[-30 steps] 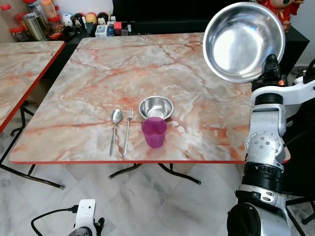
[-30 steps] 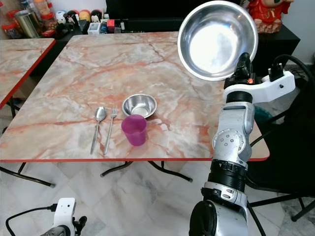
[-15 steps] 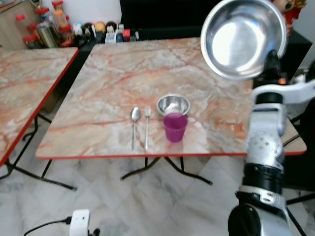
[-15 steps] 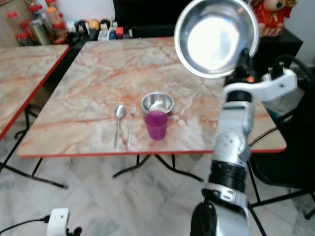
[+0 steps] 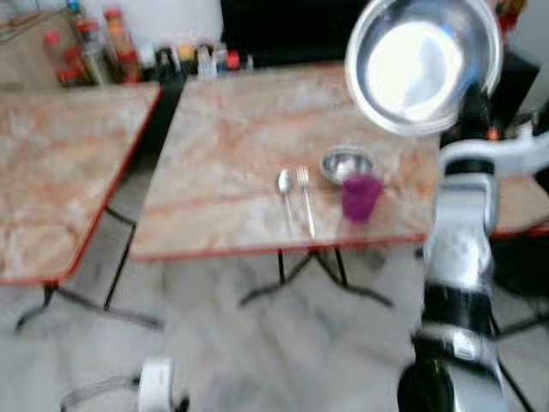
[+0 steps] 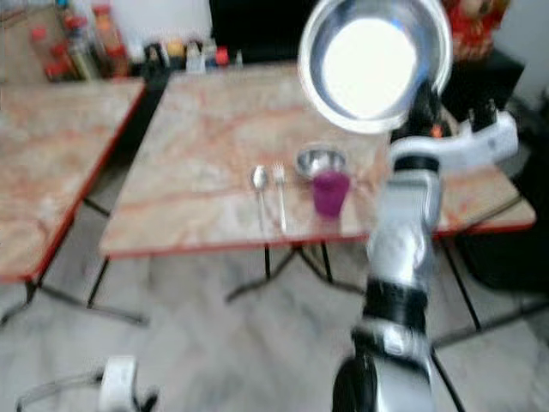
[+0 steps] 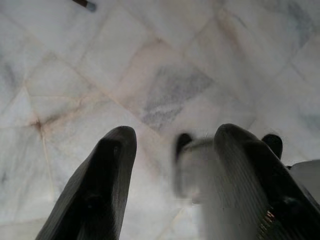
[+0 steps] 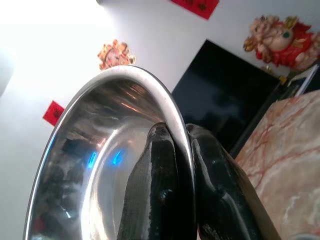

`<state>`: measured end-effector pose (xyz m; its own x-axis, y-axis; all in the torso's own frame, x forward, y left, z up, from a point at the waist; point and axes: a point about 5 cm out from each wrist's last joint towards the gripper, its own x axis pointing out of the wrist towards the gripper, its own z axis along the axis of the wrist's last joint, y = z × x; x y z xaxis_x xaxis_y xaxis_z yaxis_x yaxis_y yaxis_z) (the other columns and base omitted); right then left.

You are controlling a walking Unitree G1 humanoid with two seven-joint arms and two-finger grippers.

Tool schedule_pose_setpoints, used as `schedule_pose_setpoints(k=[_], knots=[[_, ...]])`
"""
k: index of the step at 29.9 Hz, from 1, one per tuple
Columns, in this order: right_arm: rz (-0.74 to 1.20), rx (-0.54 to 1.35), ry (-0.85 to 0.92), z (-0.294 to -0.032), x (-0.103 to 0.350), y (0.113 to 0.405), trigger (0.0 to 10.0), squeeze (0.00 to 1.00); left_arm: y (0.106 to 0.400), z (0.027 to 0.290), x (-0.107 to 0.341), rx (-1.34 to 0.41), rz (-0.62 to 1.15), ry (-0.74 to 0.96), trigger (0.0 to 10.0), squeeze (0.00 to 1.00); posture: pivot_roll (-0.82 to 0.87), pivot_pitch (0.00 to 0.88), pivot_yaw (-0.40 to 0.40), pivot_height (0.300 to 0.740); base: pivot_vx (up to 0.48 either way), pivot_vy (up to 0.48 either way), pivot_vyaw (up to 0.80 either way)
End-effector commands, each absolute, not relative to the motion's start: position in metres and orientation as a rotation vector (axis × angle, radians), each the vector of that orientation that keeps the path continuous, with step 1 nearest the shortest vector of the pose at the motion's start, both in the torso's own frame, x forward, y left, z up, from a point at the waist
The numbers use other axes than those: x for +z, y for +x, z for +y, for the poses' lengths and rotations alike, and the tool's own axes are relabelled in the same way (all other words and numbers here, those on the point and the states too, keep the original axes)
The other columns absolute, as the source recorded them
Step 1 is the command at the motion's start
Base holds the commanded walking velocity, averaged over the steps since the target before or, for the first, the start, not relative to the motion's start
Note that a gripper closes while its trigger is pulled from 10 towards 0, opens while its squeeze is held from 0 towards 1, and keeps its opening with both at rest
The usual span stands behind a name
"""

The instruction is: Setting the table

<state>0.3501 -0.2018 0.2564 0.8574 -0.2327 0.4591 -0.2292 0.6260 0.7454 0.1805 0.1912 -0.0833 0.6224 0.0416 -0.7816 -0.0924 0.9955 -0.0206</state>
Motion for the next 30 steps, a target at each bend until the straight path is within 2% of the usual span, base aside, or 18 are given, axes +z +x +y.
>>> schedule_pose_setpoints(k=[1,9,13,30], knots=[[-0.588,0.046,0.919,-0.191,0.268,0.350,10.0,0.00,0.177,0.197,-0.084,0.101,0.903,-0.039,10.0,0.00,-0.06,0.062,0.038,0.740,0.000,0.480,0.00],[-0.566,0.061,0.911,-0.185,0.265,0.350,10.0,0.00,0.165,0.183,-0.091,0.093,0.925,-0.035,10.0,0.00,-0.05,0.068,0.040,0.740,0.000,0.480,0.00],[-0.560,0.062,0.917,-0.183,0.264,0.350,10.0,0.00,0.169,0.194,-0.088,0.106,0.919,-0.027,10.0,0.00,-0.05,0.072,0.039,0.740,0.000,0.480,0.00],[-0.495,0.046,0.895,-0.177,0.255,0.353,10.0,0.00,0.170,0.196,-0.088,0.107,0.926,-0.018,10.0,0.00,-0.05,0.077,0.036,0.740,0.000,0.480,0.08]])
